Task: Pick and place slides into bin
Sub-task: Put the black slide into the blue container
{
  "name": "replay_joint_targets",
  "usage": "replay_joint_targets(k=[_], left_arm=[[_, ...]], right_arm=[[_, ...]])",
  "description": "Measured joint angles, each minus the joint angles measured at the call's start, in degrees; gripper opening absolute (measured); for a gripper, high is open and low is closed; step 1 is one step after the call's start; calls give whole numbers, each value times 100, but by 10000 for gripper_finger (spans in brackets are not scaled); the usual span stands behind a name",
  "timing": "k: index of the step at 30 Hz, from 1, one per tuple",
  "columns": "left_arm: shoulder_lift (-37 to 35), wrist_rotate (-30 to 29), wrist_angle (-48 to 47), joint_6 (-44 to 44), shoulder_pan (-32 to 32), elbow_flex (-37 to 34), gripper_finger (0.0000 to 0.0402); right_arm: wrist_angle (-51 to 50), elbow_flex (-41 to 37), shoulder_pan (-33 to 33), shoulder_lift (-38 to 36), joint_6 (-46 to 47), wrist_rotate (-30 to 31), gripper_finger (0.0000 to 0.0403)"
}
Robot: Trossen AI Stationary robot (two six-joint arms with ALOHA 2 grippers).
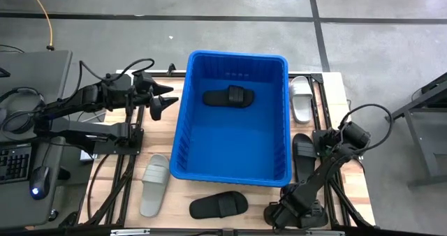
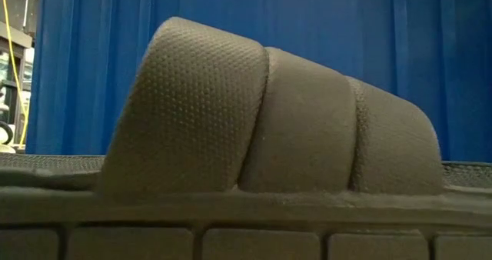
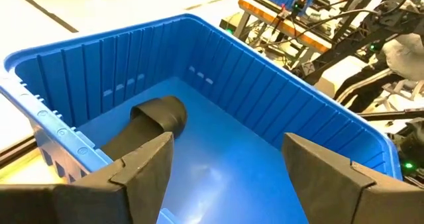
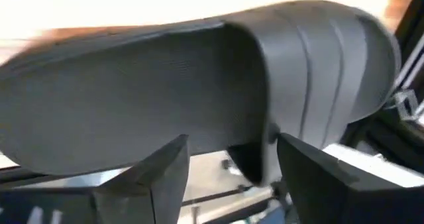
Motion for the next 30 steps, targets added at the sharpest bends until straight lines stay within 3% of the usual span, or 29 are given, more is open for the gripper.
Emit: replay_joint_targets(k=[12,17,22,26,30], left_arm=[[-140,151,87,-16,0,0,271],[-84,156,87,-31,0,0,271],[-69,177,94,-111,0,0,271],[-70,229,92,-156,0,0,271],[-72,237,92,-167,0,0,271]], right_arm=[[-298,0,6,615,-1114,-1163,222],[-1067,86,31,619,-1493,-1360,222],[-1128,94,48,619,-1575,-1327,218],[-1143,94,113,618,-1677,-1305,191],[-1058,94,219,617,-1749,-1274,128]])
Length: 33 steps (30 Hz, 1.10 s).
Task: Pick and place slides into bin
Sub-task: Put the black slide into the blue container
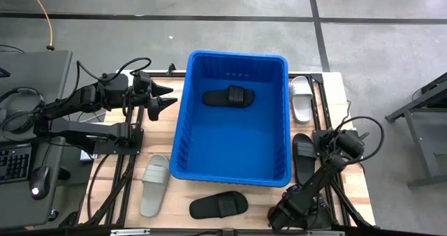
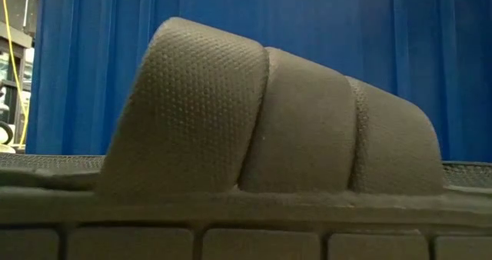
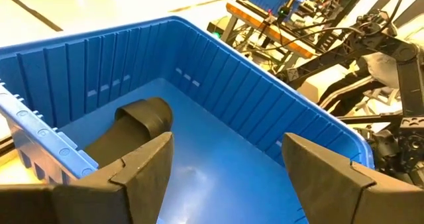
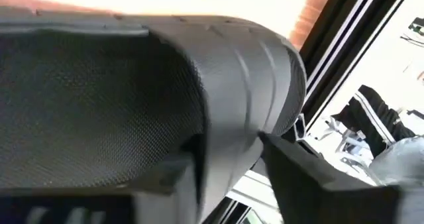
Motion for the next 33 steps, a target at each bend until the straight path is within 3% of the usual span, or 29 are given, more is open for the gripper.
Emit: replay_joint_targets(k=[5,14,19,25,33], left_arm=[[1,0,0,-9,0,0,271],[2,3,0,-20,0,0,271],[-22,58,0,79,0,2,271],[-138,239,38,522,-2,9,271],[-256,-416,41,695,2,9,271]], right_arm=[[399,0,111,-7,17,-60,14],[587,123,-144,-41,-81,431,2],[560,546,-320,-42,-374,1144,1],[-129,1366,-284,-37,-313,1529,1],[-195,2801,-83,-37,-480,2789,0]])
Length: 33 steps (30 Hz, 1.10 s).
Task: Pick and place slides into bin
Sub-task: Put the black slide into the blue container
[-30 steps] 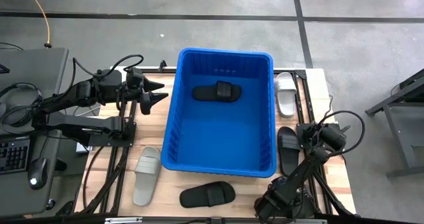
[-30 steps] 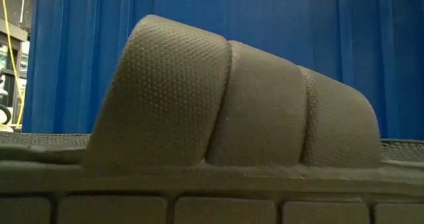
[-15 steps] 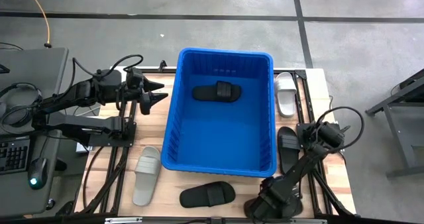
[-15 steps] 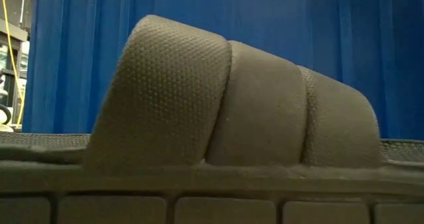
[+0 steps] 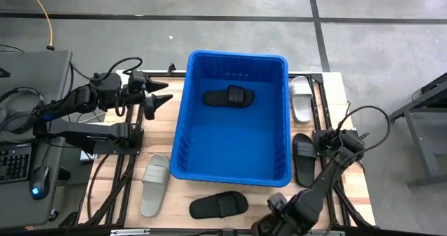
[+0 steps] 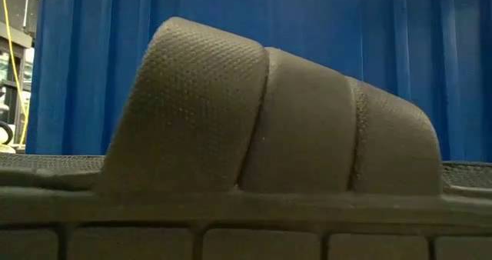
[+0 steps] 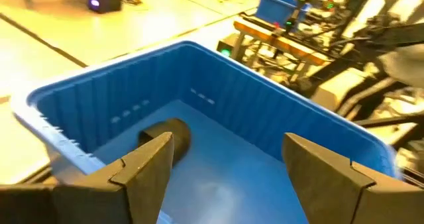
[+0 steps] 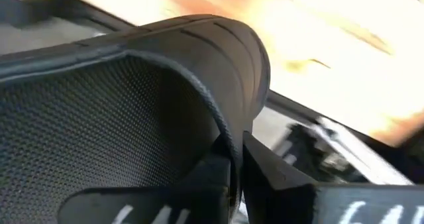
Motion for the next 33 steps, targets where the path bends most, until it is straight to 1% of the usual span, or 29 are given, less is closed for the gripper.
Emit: replay_joint_targets(k=[2,4,7,12,18,21,24,27,29,33], left_arm=[[-11,-159,-7,102,0,-2,271],[-13,-190,8,169,0,-2,271],[-11,-198,53,175,0,-2,271],[-12,-196,129,177,0,-2,271],[-21,-100,121,186,0,-2,271],[-37,-35,114,210,-3,-2,271],[-125,-37,131,318,0,-2,271],[-242,-54,134,324,0,-2,271],[-310,-172,130,324,0,-2,271],[-454,-221,118,322,0,-2,271]], right_arm=[[-209,352,-60,0,6,430,0],[-401,648,-161,-4,-63,858,0],[-511,1114,-369,-2,-407,1381,0],[-372,1838,-803,-2,-1378,1574,0],[-329,2707,-1347,-2,-2449,2230,0],[-63,2605,-1690,-196,-2897,2566,0],[-433,2673,-2164,-275,-2982,2572,0],[-827,2718,-2643,-271,-3299,2500,0],[-881,2718,-2957,-271,-3553,2497,0],[-877,2718,-3633,-269,-4170,2426,0]])
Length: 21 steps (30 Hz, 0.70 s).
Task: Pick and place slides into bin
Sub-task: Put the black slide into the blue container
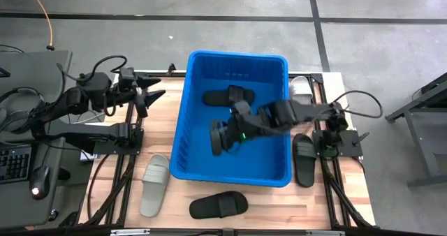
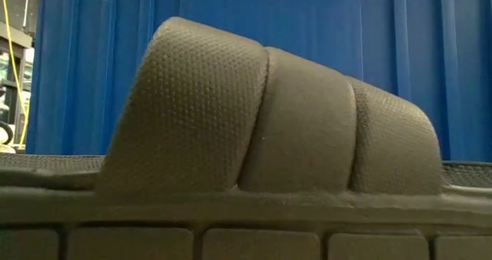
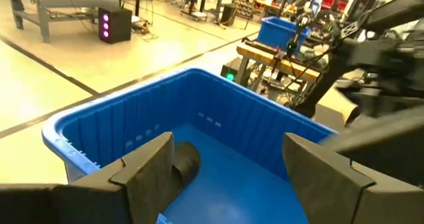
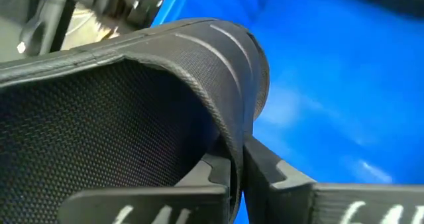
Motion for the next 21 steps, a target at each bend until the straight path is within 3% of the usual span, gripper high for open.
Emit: replay_joint_targets(k=[8,12,18,21], left_arm=[[-96,-60,-66,149,0,0,271],[-113,186,-67,98,0,0,271],[-143,503,826,93,-2,2,271],[-21,376,687,271,-2,4,271]], right_arm=[[-516,2,-1529,3,-381,-240,0],[-763,5,-2181,21,-643,-516,0],[-1144,-115,-2856,57,-919,-802,0],[-1149,-120,-3035,127,-1246,-829,0]])
